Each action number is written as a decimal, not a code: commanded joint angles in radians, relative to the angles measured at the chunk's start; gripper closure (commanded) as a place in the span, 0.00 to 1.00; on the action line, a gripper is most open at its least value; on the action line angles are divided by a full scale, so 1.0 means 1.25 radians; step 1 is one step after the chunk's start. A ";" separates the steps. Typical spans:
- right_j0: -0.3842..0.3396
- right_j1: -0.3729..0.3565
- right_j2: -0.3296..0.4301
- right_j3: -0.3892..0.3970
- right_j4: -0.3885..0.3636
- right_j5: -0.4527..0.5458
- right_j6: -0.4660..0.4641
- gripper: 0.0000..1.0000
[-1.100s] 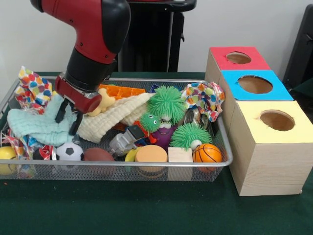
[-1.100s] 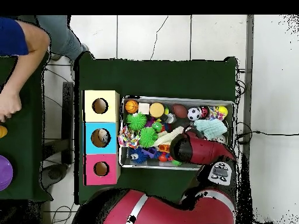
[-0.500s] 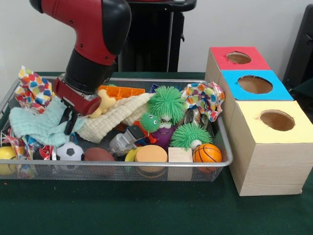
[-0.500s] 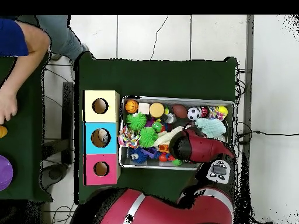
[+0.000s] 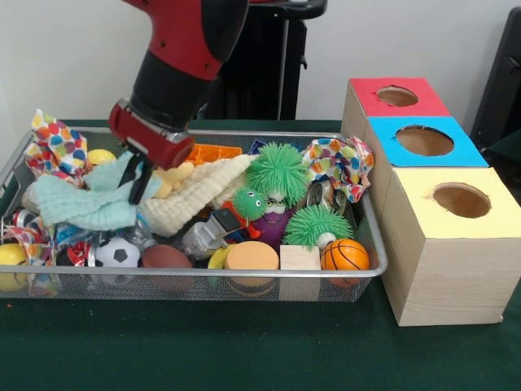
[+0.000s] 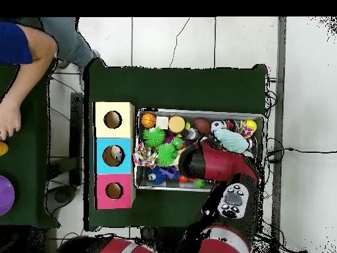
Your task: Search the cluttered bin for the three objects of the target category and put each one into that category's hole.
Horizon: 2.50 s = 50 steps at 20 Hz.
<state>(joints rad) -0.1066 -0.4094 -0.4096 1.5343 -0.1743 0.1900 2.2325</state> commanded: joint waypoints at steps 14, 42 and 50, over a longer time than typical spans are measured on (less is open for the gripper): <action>-0.076 -0.183 0.273 0.064 0.142 0.324 -0.024 1.00; 0.107 -0.226 0.176 0.157 0.298 0.447 0.259 1.00; 0.157 -0.143 0.089 0.151 0.258 0.352 0.245 1.00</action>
<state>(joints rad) 0.0875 -0.6839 -0.2230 1.6421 0.1556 0.6956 2.2327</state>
